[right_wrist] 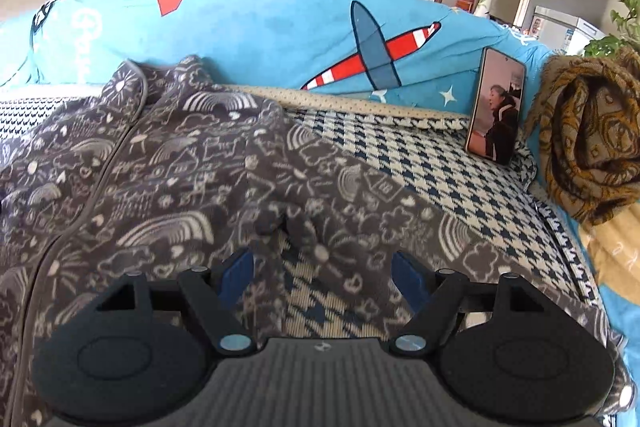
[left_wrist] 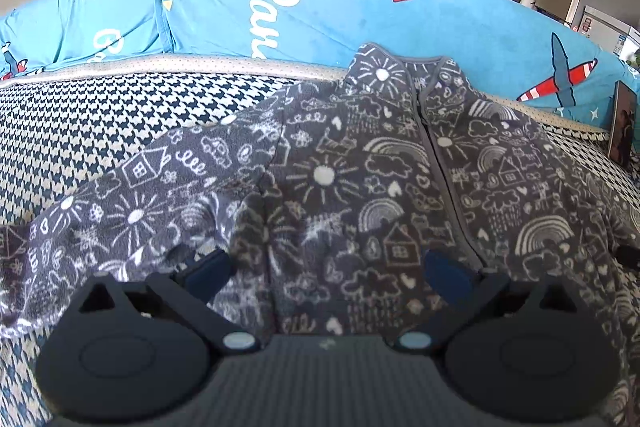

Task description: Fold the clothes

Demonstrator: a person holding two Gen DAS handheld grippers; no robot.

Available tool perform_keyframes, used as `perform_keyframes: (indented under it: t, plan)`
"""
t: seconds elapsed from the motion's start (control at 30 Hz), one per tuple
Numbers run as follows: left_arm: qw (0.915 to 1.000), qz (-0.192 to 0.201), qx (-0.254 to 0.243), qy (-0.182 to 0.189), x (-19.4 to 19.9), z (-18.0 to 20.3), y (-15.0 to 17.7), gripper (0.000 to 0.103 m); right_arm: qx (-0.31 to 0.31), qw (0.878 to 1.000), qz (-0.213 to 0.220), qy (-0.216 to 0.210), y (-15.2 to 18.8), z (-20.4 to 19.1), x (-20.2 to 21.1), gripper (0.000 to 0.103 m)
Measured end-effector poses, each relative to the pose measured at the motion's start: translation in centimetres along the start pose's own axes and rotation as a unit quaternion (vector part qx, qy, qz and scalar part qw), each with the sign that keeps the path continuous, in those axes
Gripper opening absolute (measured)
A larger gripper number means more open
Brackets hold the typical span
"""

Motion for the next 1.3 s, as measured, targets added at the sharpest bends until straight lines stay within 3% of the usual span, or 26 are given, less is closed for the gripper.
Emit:
perform_keyframes:
  t: [0.1,0.17,0.2,0.5,0.8,0.9,1.03,1.3]
  plan:
    - [0.9997,0.001,-0.018,-0.015,0.2,-0.3,1.2,0.103,0.001,1.0,-0.03,-0.007,1.3,0.0,-0.4,0.075]
    - [0.9992,0.0,-0.024,-0.034,0.1,-0.8,1.8,0.103,0.019,0.998,-0.045,0.028,2.0,0.0,-0.9,0.075]
    - [0.9988,-0.002,-0.022,-0.043,-0.1,-1.1,2.0,0.103,0.028,0.997,-0.049,0.044,2.3,0.0,-1.0,0.08]
    - [0.9942,-0.047,0.04,-0.088,-0.8,-5.4,4.3,0.103,0.0,0.997,-0.038,0.073,3.4,1.4,0.0,0.083]
    - [0.9934,-0.033,0.062,-0.091,1.5,-7.1,6.5,0.103,-0.019,0.996,-0.02,0.084,4.4,1.9,2.7,0.083]
    - [0.9924,-0.033,0.081,-0.086,2.1,-7.9,6.9,0.103,-0.036,0.997,-0.015,0.072,5.2,2.3,4.0,0.084]
    - [0.9888,-0.035,0.085,-0.118,2.9,-8.6,7.6,0.103,-0.055,0.998,-0.004,0.043,6.3,2.6,5.8,0.085]
    - [0.9885,-0.025,0.092,-0.118,3.6,-9.8,8.4,0.103,-0.074,0.997,-0.008,0.009,8.4,2.0,7.5,0.085]
Point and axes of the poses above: each gripper's, at about its wrist camera, not at the fingertips, and x roughly against the way its jaws point, z to its right, y to its underside, the point moved 1 cm from there along -x, roughly the way its jaws point, and after that the axes turned 7 degrees about -y, right-handed, at the moved point
